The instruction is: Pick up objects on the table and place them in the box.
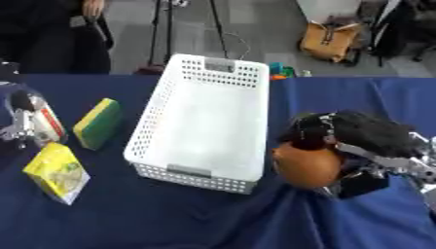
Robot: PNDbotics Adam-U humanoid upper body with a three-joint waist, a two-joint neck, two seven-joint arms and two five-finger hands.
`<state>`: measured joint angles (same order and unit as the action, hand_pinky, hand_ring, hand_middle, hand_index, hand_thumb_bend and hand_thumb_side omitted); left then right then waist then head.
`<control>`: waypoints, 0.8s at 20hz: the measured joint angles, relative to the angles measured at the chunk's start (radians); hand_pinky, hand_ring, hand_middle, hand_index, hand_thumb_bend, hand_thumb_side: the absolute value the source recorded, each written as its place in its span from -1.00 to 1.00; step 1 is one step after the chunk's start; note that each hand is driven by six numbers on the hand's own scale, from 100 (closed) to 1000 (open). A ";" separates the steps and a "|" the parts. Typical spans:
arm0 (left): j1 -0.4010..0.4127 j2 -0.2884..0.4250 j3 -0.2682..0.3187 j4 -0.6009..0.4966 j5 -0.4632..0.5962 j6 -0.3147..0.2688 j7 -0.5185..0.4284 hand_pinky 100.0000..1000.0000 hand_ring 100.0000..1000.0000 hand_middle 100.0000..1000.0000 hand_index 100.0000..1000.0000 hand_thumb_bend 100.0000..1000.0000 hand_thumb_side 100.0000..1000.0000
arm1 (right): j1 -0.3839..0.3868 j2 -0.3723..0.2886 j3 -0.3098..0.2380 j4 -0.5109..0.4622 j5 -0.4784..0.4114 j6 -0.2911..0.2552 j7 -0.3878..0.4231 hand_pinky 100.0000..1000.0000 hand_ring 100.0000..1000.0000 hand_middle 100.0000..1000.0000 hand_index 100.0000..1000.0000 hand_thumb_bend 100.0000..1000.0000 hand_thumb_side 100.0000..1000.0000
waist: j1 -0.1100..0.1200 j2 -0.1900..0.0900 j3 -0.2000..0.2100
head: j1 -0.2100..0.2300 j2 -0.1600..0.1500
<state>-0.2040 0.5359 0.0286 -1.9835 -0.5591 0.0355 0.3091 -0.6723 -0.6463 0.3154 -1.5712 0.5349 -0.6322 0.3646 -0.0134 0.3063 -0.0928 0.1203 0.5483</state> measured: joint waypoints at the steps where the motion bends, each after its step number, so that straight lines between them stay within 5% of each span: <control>1: 0.000 0.000 0.000 0.000 0.000 0.000 0.000 1.00 0.85 0.26 0.70 -1.00 0.24 | 0.002 -0.006 0.000 0.001 -0.012 0.000 0.011 -1.00 -0.16 -0.35 -0.33 -1.00 -0.71 | 0.000 0.000 0.000 | 0.000 0.000; 8: 0.001 0.000 0.000 0.000 0.000 0.000 0.000 1.00 0.85 0.27 0.70 -1.00 0.22 | 0.019 -0.034 0.012 0.007 -0.117 0.019 0.118 -1.00 -0.16 -0.43 -0.36 -1.00 -0.66 | 0.019 0.000 -0.007 | 0.000 0.000; 16: 0.002 0.000 0.000 0.000 0.001 0.001 -0.004 1.00 0.85 0.27 0.70 -1.00 0.21 | -0.029 -0.079 0.031 0.015 -0.291 0.123 0.243 -1.00 -0.15 -0.42 -0.37 -1.00 -0.59 | 0.022 -0.003 -0.010 | 0.000 -0.004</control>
<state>-0.2023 0.5360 0.0286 -1.9835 -0.5585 0.0369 0.3049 -0.7014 -0.7256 0.3467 -1.5565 0.2438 -0.5092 0.6079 0.0083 0.3032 -0.1031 0.1200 0.5441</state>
